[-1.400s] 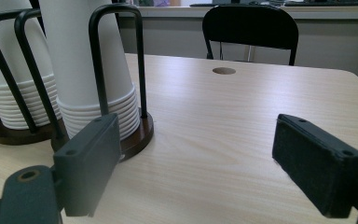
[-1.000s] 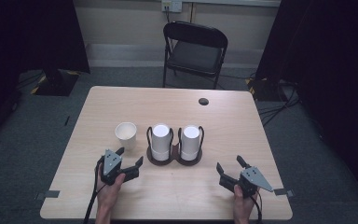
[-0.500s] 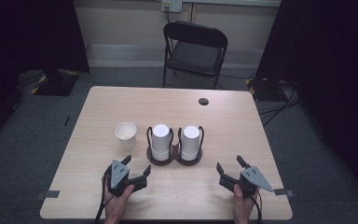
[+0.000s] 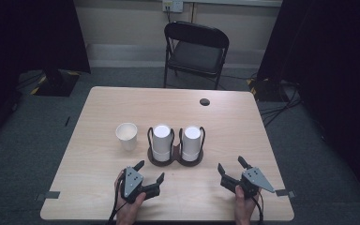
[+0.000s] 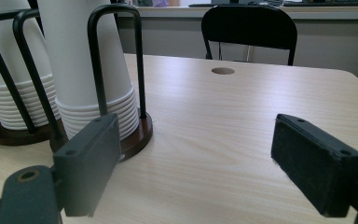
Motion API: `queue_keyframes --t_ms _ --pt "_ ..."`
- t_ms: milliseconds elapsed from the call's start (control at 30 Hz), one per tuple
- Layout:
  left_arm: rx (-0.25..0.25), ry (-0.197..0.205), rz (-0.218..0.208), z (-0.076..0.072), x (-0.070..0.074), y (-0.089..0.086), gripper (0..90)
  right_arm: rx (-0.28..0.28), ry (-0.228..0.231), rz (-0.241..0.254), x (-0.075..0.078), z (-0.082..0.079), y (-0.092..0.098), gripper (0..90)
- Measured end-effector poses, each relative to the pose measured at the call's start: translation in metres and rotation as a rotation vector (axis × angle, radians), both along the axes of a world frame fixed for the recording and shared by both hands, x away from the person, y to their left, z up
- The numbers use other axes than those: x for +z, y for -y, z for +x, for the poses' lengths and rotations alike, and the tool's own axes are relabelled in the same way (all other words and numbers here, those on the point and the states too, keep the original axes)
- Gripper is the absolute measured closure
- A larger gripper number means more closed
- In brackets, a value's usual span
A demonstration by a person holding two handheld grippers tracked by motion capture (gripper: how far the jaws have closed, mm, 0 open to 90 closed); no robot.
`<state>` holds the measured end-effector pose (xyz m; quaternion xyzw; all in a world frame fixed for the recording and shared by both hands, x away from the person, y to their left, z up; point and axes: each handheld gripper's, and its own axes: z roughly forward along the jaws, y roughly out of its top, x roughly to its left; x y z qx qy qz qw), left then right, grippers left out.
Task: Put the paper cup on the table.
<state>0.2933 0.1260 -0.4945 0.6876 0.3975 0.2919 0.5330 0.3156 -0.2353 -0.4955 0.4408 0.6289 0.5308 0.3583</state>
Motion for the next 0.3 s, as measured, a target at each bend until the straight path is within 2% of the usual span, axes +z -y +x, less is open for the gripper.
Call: queue_keyframes --t_ms 167,233,300 --pt "0.045 0.021 -0.007 0.0001 -0.0012 0.0002 15.6 -0.009 -0.007 0.0 0.0001 0.0006 -0.0002 15.3" --pt "0.05 0.011 -0.036 0.0014 -0.0014 -0.0022 15.5 -0.024 -0.026 0.003 0.0004 0.0023 -0.0005 15.4" --pt "0.053 0.005 -0.044 0.0023 -0.0014 -0.0032 15.6 -0.038 -0.056 -0.005 0.0009 0.0054 -0.0013 15.5"
